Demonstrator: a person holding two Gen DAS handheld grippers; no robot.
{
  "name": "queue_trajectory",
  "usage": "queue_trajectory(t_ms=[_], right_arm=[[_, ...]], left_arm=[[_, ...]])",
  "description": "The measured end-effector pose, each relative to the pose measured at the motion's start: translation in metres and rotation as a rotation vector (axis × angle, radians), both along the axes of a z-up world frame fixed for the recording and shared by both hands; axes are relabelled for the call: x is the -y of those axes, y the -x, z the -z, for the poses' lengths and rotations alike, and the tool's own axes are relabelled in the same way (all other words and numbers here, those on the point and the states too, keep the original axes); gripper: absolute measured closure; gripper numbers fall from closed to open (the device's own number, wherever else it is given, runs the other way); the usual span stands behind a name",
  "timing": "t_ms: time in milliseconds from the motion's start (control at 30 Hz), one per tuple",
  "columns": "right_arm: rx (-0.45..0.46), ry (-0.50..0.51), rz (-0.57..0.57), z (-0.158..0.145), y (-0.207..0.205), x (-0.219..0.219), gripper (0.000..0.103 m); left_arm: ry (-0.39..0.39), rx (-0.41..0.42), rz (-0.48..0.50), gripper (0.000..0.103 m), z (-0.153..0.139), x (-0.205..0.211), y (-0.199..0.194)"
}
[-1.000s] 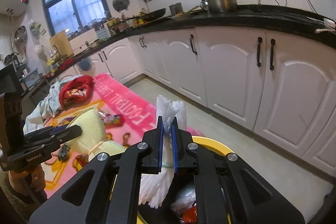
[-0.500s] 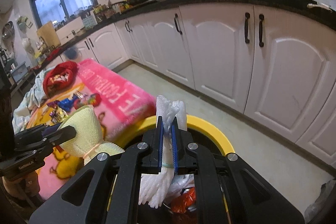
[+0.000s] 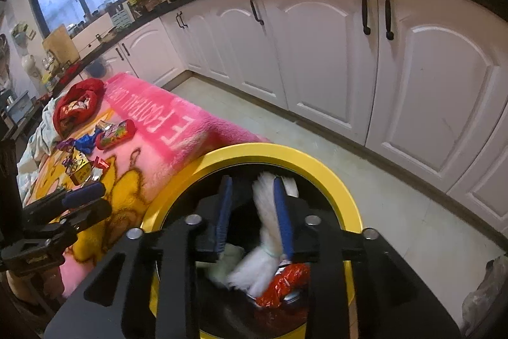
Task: Collect trash
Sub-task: 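Carry the sponge and net over the bin and open both tools to drop them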
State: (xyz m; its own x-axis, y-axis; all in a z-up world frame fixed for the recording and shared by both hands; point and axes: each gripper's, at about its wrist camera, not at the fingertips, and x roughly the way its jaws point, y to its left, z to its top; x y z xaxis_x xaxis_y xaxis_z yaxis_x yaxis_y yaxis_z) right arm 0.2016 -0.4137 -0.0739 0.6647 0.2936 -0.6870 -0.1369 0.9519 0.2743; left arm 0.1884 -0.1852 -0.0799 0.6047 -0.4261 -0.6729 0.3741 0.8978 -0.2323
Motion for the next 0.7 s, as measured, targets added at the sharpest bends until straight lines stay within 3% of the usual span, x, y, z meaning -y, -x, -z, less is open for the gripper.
queue_trajectory(t_ms=[267,467,700], right_arm=[[0.052,0.004,0.015,-0.017,0.005,-0.004,0.058],[0.129,0.009,0.007,-0.039,0.014,-0.018,0.046],[0.187,0.009,-0.022,-0.062,0.021,-0.039,0.039]], left_arm=[[0.017,0.057,-0.066,0.012,-0.018,-0.02,0.007],[0.015,0.115,-0.116,0.011,-0.036,-0.04,0.014],[0.027,0.16,-0.18,0.011,-0.05,-0.069,0.019]])
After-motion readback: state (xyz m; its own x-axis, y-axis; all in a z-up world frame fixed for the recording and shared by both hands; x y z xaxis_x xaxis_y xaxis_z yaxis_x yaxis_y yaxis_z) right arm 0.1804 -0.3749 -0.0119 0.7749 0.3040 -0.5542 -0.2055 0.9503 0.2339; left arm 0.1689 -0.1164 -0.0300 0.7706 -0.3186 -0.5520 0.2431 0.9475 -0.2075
